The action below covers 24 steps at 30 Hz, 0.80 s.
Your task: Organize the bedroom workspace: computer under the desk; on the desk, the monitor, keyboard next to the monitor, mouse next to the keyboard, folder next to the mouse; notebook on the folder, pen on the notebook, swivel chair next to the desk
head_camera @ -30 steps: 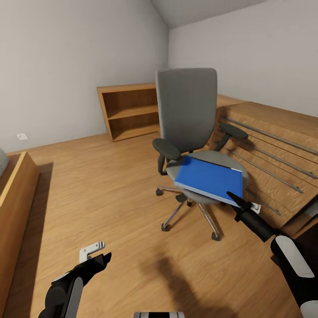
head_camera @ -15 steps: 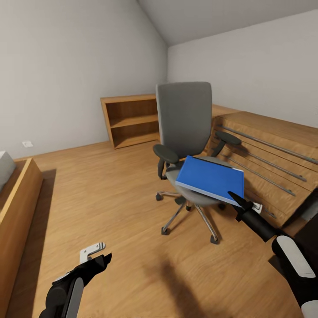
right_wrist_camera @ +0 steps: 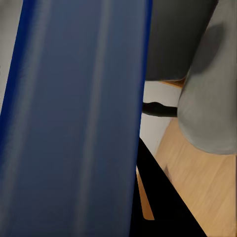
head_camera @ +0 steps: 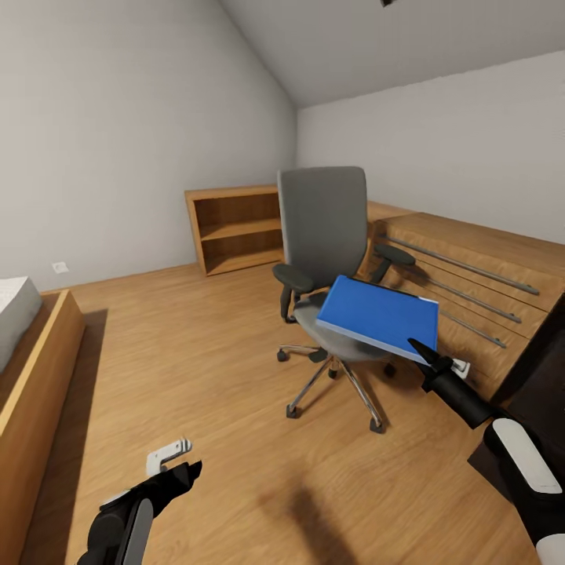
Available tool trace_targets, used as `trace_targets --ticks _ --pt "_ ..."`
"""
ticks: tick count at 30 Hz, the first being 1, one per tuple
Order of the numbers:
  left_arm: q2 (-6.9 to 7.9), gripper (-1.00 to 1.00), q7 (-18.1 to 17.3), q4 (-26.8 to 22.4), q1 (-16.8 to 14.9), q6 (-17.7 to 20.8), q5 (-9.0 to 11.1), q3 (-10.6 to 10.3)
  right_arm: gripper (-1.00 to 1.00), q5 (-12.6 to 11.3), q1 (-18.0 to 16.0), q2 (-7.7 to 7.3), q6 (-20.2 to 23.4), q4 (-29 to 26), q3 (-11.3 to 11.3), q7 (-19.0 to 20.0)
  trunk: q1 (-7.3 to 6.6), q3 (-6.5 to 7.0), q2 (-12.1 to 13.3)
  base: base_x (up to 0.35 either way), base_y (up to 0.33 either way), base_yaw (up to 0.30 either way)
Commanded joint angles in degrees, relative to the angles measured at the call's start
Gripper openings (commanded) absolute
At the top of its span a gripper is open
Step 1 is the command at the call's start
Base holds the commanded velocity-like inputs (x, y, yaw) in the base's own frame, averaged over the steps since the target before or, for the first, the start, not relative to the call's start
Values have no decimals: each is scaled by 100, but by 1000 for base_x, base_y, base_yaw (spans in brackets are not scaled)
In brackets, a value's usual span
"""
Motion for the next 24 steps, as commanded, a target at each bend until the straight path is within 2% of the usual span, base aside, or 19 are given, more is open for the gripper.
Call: trace_targets --ticks 1,4,9,12,15,18,21,24 --pt "-2 100 30 65 -4 28 57 8 -100 -11 -3 0 18 -1 -8 -20 -4 18 0 -6 0 0" --pt "4 100 32 274 -4 24 49 5 -100 113 -4 2 -111 -38 -6 -107 -11 84 4 -3 0 0" --pt "5 100 34 423 -4 19 41 5 -100 642 -3 3 -703 -380 -7 -368 -24 195 10 -1 0 0" --pt "1 100 34 565 -4 2 40 5 -100 820 11 6 -857 -586 -7 -492 -51 257 53 0 0 0" --pt "16 100 34 947 -4 -191 34 13 -100 897 53 3 -920 -744 -8 -554 -117 311 173 0 0 0" --pt "67 100 36 1312 -4 -625 12 11 -100 928 132 1 -945 -987 -8 -589 -183 365 294 0 0 0" --pt "110 100 41 1712 -4 -1050 -139 7 -100 949 381 0 -957 -1496 -8 -730 -249 419 414 0 0 0" --pt "126 100 42 2039 -4 -1193 -300 9 -100 950 603 2 -956 -1967 -8 -1092 -315 473 534 0 0 0"
